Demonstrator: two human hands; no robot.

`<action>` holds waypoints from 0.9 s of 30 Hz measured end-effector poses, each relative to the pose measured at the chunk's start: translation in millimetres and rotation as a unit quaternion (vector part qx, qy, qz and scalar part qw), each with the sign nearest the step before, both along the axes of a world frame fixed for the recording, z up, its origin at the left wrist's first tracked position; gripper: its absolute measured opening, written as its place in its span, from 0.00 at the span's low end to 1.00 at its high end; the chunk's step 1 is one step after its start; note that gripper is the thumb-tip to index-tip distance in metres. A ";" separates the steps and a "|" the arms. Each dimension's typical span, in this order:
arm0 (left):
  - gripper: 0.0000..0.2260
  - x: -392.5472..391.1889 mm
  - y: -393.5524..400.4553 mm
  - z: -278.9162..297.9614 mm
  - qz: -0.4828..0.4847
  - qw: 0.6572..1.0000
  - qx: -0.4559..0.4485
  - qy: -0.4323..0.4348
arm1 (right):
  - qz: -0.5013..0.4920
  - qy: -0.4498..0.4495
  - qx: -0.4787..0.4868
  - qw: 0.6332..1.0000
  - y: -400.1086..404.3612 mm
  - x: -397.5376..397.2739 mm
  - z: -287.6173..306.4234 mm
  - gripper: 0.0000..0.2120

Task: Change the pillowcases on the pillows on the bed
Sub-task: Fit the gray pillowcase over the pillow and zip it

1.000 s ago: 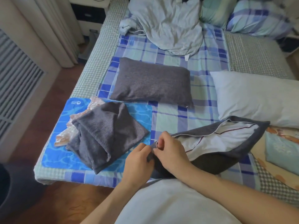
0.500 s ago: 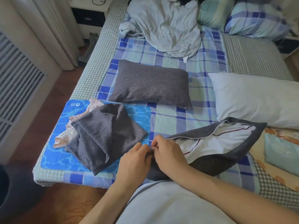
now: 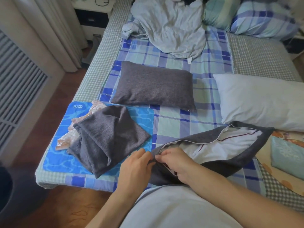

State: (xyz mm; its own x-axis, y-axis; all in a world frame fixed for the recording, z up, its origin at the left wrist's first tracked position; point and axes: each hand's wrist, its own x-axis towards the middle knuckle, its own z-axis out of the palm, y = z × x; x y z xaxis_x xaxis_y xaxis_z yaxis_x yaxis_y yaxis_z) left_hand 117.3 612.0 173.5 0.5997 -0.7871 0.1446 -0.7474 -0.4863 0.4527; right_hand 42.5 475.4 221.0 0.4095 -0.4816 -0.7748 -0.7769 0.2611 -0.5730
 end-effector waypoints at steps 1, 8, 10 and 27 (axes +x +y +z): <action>0.07 0.3 -0.1 0.1 0.000 1.000 0.001 0.001 | 0.012 0.000 -0.017 1.000 0.1 -0.4 0.2 0.04; 0.14 6.3 -8.9 5.2 -0.014 0.999 0.043 0.010 | 0.144 0.020 -0.166 0.975 1.6 2.6 8.2 0.08; 0.12 8.1 -9.6 5.8 -0.020 0.999 0.028 0.023 | 0.223 0.028 -0.253 0.941 6.5 6.9 14.7 0.07; 0.12 88.5 47.4 16.3 0.018 0.983 0.066 0.173 | 0.114 0.063 -0.344 0.930 -116.2 -34.5 37.3 0.06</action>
State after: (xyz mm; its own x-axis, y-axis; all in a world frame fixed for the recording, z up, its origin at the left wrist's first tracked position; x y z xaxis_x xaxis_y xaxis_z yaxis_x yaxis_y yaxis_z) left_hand 205.8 659.4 189.8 0.6226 -0.7628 -0.1747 -0.5417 -0.5812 0.6073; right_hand 8.0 359.2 258.3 0.4886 -0.7931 -0.3637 -0.8392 -0.3132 -0.4445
